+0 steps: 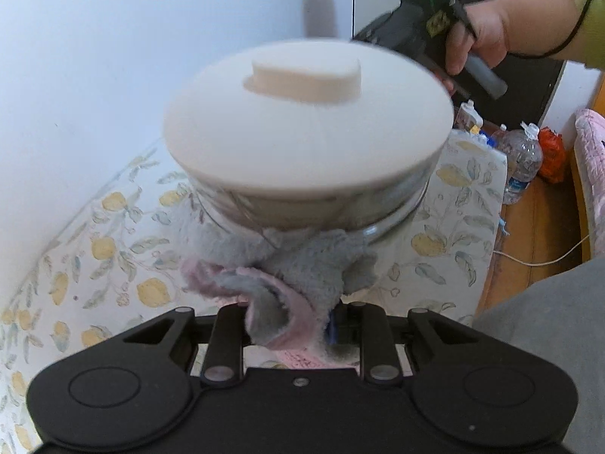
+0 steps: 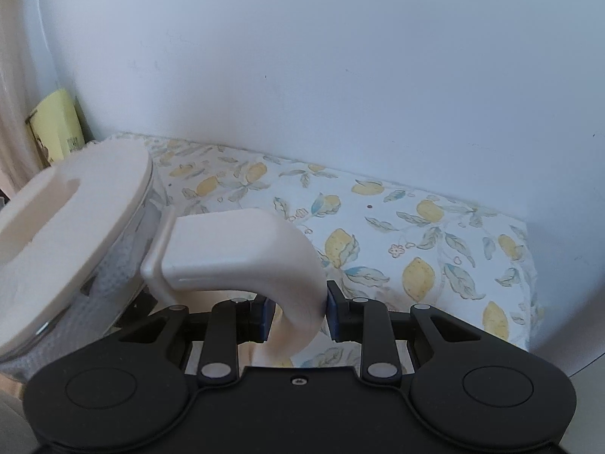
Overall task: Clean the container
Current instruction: 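Wipe the glass side with the cloth in the left gripper while the right gripper holds the handle, then rotate the teapot by its handle with the right gripper toward the cloth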
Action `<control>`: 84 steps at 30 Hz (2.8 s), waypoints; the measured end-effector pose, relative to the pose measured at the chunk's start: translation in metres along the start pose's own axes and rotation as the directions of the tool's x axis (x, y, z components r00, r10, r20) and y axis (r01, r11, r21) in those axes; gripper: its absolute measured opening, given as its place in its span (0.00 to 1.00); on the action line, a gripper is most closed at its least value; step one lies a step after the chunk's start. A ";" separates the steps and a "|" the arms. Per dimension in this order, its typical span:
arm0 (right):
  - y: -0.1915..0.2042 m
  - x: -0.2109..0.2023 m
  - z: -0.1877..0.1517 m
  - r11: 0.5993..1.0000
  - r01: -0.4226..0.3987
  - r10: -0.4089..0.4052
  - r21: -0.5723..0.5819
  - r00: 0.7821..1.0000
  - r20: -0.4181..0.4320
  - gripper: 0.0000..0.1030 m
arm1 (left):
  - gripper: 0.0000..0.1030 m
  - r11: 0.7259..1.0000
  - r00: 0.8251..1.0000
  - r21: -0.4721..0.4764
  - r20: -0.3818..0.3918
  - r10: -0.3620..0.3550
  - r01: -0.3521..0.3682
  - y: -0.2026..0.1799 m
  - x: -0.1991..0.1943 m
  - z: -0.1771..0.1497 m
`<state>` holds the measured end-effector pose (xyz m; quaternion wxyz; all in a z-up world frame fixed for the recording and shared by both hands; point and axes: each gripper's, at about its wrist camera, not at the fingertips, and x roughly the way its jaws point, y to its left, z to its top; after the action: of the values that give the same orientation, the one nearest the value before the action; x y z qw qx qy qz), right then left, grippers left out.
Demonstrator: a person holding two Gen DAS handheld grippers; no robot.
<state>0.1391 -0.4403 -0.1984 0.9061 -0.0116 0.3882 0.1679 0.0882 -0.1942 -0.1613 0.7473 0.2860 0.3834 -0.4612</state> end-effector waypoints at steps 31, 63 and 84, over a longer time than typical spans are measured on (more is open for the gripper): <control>-0.016 -0.006 0.003 0.986 -0.157 0.155 -0.058 0.987 -0.046 0.34 | 0.22 0.960 0.987 -0.232 -0.073 0.144 -0.157 -0.030 0.011 -0.007; 0.064 -0.048 0.053 0.449 -0.286 0.061 -0.847 0.955 -0.290 0.50 | 0.24 0.937 0.975 -0.271 -0.057 0.214 -0.222 -0.050 -0.023 0.020; 0.055 -0.019 0.071 0.594 -0.427 0.089 -0.682 0.877 -0.472 0.45 | 0.24 0.944 0.971 -0.230 -0.073 0.226 -0.237 -0.015 -0.018 0.027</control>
<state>0.1593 -0.3837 -0.1292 0.6817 -0.3715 0.4482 0.4431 0.0783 -0.2127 -0.1329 0.8161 0.2484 0.4164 -0.3144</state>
